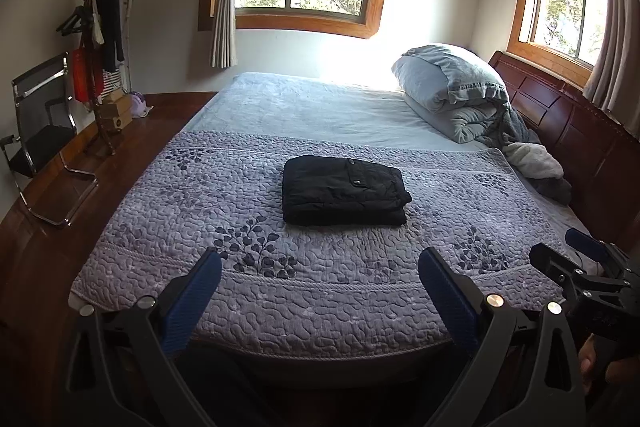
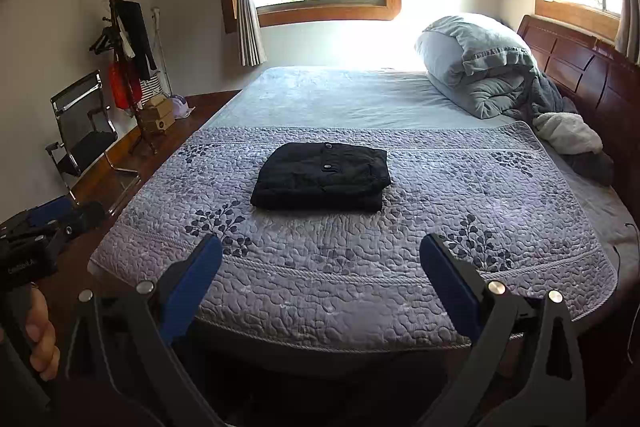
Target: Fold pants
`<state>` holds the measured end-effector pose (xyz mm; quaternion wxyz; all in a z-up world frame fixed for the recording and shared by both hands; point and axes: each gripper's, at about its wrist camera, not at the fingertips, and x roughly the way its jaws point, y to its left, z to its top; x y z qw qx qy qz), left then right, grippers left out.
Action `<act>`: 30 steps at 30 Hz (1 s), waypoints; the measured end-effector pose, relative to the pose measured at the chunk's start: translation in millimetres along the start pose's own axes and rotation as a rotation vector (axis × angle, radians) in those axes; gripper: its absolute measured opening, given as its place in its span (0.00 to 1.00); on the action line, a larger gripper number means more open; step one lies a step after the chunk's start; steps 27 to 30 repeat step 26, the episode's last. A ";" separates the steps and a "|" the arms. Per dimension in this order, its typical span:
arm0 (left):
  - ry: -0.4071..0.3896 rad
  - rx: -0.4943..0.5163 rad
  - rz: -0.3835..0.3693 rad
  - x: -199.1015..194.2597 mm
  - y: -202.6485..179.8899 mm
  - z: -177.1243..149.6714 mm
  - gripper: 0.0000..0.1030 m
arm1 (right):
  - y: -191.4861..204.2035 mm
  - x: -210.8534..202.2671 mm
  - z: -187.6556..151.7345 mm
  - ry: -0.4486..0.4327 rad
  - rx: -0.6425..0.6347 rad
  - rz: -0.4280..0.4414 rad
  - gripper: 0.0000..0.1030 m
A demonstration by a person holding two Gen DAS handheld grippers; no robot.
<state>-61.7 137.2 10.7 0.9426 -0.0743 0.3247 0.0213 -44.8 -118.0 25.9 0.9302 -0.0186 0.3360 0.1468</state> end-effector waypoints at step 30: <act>-0.005 0.010 0.040 -1.9 1.4 0.5 0.96 | -4.5 -1.6 0.2 -0.008 0.012 -0.006 0.96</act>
